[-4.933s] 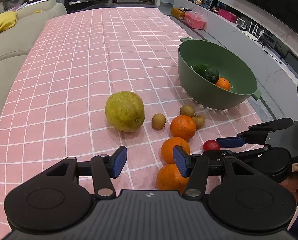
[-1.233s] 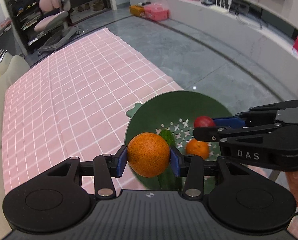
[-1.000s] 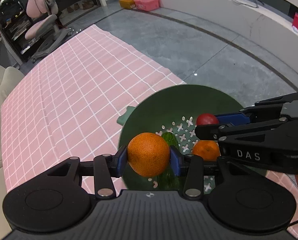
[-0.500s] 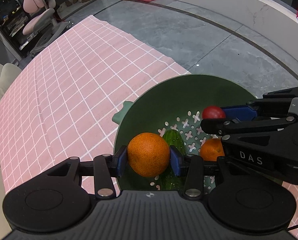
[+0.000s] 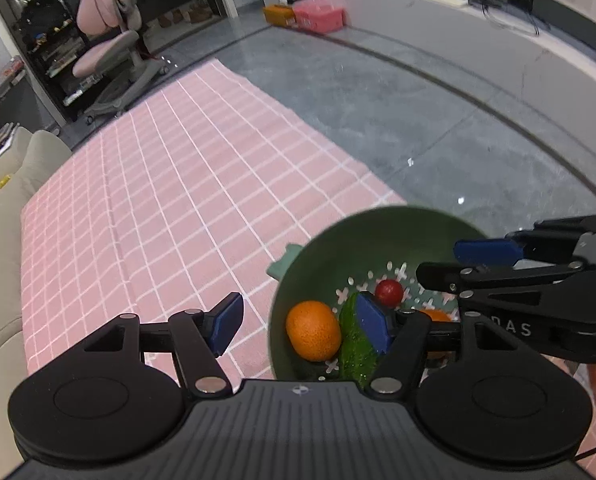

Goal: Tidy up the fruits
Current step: 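Open the left tool to drop the orange while the right tool drops the tomato into the colander, then withdraw both open tools from the colander back toward the remaining fruits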

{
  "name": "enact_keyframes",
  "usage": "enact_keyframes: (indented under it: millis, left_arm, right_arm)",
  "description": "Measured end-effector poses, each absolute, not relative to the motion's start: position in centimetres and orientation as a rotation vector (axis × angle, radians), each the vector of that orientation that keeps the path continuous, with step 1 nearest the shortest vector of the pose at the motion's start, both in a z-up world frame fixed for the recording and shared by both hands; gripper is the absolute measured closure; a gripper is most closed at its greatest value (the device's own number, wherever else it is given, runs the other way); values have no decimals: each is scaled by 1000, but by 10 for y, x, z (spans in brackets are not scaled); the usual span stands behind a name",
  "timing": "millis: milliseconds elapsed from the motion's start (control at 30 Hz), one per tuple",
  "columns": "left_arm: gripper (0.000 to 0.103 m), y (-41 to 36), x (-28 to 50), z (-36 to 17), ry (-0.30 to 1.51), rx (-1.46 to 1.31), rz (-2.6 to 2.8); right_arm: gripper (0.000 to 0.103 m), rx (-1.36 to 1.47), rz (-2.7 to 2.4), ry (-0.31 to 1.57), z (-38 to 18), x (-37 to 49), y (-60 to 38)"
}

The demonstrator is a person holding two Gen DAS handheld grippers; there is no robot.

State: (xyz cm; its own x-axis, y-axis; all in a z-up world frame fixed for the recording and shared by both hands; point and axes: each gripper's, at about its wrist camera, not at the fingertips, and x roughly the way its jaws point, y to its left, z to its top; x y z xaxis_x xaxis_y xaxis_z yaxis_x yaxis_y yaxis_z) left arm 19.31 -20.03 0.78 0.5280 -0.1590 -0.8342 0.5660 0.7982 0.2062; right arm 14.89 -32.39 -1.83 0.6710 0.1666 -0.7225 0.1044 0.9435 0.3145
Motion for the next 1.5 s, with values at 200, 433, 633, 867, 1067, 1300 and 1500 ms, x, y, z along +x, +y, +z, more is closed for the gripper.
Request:
enact_keyframes:
  millis: [200,433,633,867,1067,1300,1500]
  left_arm:
    - [27,-179,172,38,867,409,-402]
    - [27,-141,132,59,845,320,-360]
    - [27,-100,98,61,883,186,-287]
    - [26,-73,51,48,886,123,-226]
    - [26,-56,18,17,938,43,-188]
    - [26,-57,-5,-14,969,92,-185]
    - [26,-62,-12,-29,976,126,-203]
  right_arm:
    - [68,347,74,813,-5,141,-320]
    - [68,310,143,788,9,123,-305]
    - [68,266,206,775,17,93,-296]
    - [68,195,309,750,24,53,-289]
    - [69,197,356,774,19,36,-281]
    - [69,135,384,842,-7,32,-260]
    - [69,91,389,892,-30,31,-245]
